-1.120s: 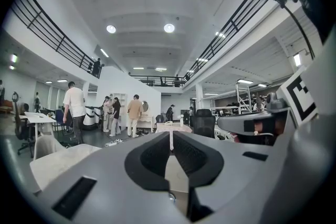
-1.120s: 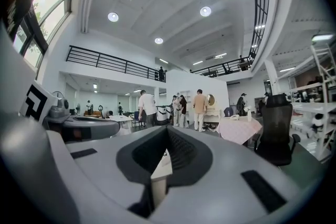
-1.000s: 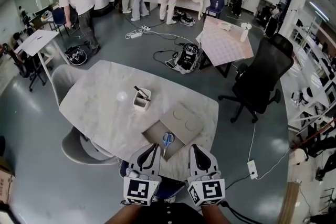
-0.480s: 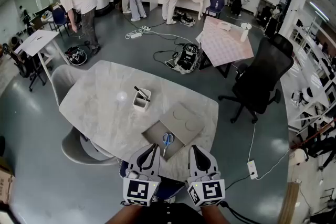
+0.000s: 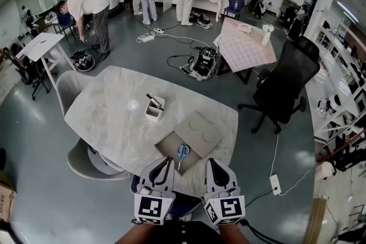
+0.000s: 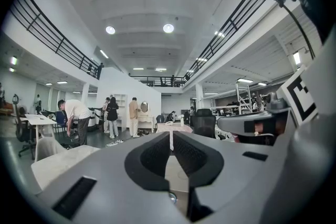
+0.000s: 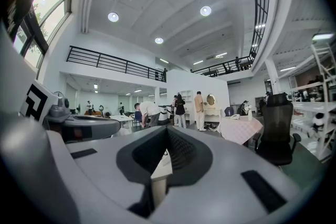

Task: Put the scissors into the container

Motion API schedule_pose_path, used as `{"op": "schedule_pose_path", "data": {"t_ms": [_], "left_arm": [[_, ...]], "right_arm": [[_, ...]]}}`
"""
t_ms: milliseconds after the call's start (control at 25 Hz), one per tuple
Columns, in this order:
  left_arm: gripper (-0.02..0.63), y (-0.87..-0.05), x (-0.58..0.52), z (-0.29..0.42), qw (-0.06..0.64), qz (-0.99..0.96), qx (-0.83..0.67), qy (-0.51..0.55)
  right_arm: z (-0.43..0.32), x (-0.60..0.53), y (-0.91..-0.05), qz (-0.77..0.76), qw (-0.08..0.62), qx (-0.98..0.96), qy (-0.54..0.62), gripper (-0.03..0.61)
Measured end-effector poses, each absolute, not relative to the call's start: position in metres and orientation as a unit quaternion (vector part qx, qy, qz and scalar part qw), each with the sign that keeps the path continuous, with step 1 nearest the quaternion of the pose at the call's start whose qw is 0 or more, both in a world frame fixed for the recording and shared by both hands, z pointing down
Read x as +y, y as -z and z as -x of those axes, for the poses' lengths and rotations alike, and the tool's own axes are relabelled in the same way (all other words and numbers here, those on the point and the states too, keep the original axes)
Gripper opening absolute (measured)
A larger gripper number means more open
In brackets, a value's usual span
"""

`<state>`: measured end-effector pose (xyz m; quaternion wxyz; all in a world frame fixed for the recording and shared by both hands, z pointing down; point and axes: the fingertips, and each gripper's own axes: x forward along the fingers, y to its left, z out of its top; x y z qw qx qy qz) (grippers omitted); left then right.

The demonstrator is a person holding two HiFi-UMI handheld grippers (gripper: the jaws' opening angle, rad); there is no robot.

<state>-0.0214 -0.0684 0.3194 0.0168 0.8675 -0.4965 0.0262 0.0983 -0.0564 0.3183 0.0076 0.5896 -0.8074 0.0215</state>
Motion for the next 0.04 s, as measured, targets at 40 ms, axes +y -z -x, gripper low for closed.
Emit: {"op": "schedule_pose_path", "data": {"t_ms": [40], "left_arm": [[0.028, -0.3190, -0.0679, 0.0220, 0.016, -0.867, -0.497, -0.026]], "right_arm": [[-0.0976, -0.0558, -0.3187, -0.589, 0.008, -0.807, -0.022, -0.003]]}}
